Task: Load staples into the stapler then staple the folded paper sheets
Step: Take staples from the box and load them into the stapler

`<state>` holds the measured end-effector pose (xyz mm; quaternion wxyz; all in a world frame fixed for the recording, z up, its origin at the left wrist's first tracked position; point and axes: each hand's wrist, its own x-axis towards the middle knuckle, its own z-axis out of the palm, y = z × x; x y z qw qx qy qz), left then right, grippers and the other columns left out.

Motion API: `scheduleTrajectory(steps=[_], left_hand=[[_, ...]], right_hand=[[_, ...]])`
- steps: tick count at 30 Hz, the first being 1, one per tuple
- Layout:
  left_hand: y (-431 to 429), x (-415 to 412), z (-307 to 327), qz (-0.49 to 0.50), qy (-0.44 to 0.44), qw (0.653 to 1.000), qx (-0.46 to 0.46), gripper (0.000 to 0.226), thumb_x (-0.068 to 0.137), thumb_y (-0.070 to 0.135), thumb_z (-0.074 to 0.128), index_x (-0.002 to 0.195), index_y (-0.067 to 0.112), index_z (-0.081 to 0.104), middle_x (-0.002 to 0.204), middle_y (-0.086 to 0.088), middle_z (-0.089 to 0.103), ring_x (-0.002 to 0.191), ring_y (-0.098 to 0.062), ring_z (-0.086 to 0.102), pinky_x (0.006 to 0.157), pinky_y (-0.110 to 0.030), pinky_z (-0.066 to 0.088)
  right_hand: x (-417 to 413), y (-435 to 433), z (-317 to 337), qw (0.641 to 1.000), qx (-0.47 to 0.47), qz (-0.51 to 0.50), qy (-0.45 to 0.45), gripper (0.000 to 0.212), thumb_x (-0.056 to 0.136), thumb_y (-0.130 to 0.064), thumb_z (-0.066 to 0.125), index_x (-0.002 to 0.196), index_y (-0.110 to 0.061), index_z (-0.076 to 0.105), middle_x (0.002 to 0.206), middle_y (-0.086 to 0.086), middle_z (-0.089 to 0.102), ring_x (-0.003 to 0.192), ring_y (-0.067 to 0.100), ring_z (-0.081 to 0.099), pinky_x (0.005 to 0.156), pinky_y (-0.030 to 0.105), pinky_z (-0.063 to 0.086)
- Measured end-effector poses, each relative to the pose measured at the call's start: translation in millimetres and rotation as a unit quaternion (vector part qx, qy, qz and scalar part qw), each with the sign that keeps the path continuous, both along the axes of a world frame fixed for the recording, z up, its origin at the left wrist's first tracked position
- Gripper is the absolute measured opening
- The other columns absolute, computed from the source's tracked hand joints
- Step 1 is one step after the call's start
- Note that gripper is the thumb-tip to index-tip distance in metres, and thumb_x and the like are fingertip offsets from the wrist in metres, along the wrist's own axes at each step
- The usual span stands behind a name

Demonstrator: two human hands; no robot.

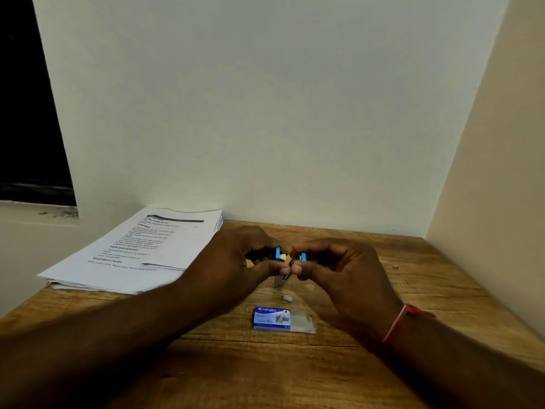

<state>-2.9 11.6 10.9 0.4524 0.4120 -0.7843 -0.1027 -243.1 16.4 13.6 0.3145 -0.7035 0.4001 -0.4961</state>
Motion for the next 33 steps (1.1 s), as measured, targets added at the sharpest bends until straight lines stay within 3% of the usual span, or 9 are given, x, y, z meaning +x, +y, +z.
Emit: scheduleTrajectory(steps=[3,8,17,24,30,33], left_hand=[[0.8,-2.0,1.9,0.001,-0.01,1.0,-0.003,0.02,0.087,0.041,0.092,0.107,0.037,0.087,0.095,0.018,0.079,0.091,-0.01,0.073,0.079,-0.032,0.059],[1.7,-4.8,3.3,0.007,-0.025,1.0,-0.012,0.02,0.087,0.037,0.092,0.107,0.035,0.089,0.09,0.013,0.078,0.087,-0.013,0.071,0.078,-0.043,0.059],[0.8,-6.4,-1.2,0.019,-0.059,0.998,-0.022,0.021,0.09,0.037,0.091,0.11,0.032,0.089,0.09,0.013,0.077,0.086,-0.013,0.07,0.078,-0.048,0.059],[-0.2,-5.8,-4.8,0.032,-0.068,0.997,-0.032,0.022,0.093,0.032,0.09,0.115,0.034,0.088,0.091,0.017,0.075,0.086,-0.009,0.068,0.077,-0.042,0.059],[1.8,-6.8,-4.4,0.029,-0.089,0.995,-0.035,0.025,0.09,0.039,0.09,0.114,0.032,0.089,0.089,0.02,0.072,0.086,-0.009,0.067,0.076,-0.041,0.058],[1.1,-6.3,-3.4,0.03,-0.096,0.994,-0.047,0.024,0.091,0.042,0.089,0.114,0.034,0.087,0.088,0.022,0.068,0.085,-0.006,0.065,0.073,-0.033,0.055]], right_hand=[[2.3,0.3,-1.2,0.999,-0.014,-0.012,0.031,0.029,0.088,-0.014,0.09,0.111,-0.032,0.087,0.104,-0.019,0.085,0.1,0.003,0.081,0.088,0.028,0.068],[1.3,-1.3,-2.9,0.999,-0.023,-0.014,0.019,0.032,0.088,-0.011,0.09,0.114,-0.029,0.088,0.103,-0.017,0.086,0.096,0.009,0.082,0.086,0.033,0.069],[1.9,-3.7,-6.9,0.999,-0.039,-0.014,0.022,0.03,0.085,-0.012,0.091,0.111,-0.028,0.089,0.105,-0.02,0.086,0.103,-0.002,0.079,0.09,0.022,0.065],[2.8,-3.1,-9.5,0.997,-0.045,-0.026,0.047,0.028,0.088,-0.012,0.089,0.109,-0.032,0.089,0.099,-0.02,0.086,0.096,0.005,0.081,0.089,0.034,0.069],[5.5,-1.1,-10.6,0.996,-0.047,-0.023,0.069,0.029,0.088,-0.014,0.089,0.11,-0.033,0.088,0.102,-0.023,0.085,0.101,0.0,0.079,0.093,0.03,0.067],[4.6,-2.1,-9.9,0.995,-0.062,-0.025,0.072,0.029,0.089,-0.015,0.089,0.111,-0.034,0.088,0.102,-0.026,0.084,0.101,-0.005,0.078,0.091,0.02,0.064]])
